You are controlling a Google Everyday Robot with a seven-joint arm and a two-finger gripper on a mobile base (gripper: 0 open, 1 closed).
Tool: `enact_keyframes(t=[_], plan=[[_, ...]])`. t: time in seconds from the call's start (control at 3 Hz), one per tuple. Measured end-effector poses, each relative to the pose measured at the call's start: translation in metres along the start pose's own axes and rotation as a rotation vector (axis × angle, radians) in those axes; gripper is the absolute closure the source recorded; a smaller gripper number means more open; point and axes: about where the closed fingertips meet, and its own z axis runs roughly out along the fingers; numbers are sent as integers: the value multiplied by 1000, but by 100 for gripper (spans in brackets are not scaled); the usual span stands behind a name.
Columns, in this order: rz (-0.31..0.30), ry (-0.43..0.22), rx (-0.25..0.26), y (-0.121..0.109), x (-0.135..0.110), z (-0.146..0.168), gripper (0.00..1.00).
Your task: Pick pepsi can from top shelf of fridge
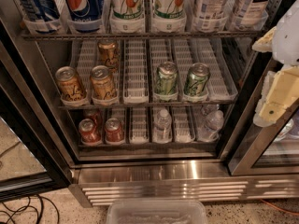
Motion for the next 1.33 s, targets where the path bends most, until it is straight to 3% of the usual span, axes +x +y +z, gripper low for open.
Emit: enact_keyframes(t=[0.67, 1.0, 1.33], plan=[[7, -32, 12, 5, -7, -2, 0], [7, -127, 30, 22, -32, 0, 0], [3, -271, 62, 35, -73, 6, 0]])
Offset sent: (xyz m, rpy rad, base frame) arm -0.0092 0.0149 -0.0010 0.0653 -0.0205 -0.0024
